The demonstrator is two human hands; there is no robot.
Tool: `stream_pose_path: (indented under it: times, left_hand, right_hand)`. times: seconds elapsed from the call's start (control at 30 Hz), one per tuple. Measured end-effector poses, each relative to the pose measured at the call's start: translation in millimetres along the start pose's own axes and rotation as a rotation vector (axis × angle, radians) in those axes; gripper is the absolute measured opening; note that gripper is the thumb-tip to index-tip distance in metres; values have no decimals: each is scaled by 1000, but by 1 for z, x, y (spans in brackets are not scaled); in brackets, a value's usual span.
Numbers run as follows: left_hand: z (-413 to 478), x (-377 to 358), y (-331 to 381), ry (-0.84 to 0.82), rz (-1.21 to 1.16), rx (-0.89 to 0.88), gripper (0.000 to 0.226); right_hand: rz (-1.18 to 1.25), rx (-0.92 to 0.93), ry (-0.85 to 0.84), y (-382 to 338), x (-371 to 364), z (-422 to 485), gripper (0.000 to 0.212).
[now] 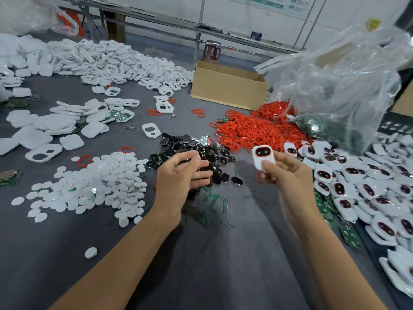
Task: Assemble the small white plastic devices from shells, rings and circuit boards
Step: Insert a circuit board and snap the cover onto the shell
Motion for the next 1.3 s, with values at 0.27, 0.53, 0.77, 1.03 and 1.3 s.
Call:
stream_pose_path:
  times: [0.27, 0.53, 0.77, 1.03, 1.3]
  left_hand:
    - [2, 1, 0, 23, 40, -37, 12]
    - [3, 2, 3, 61, 26, -35, 12]
    - [2, 3, 2, 74, 104, -84, 13]
    - [1, 3, 7, 115, 344, -245, 19]
    - [27, 29, 30, 286, 375, -224, 21]
  right_hand:
    - [-374, -66, 455, -13, 130, 73, 38]
    - [-871, 173, 338, 7, 114, 53, 41]
    - [-930, 333, 121, 18, 46, 24, 28]
    - [-993, 606, -55, 32, -64, -5, 14]
    - [-988, 717, -154, 38, -70, -13, 26]
Point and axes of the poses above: each hand's wrist, its own z-axis towards the middle knuckle, its own x-axis out of the back of the hand, y = z × x, the point moved 2 cm from there along z, towards the middle knuckle, and after that the axes turned 5 degrees about -z, right-handed, at the moved point
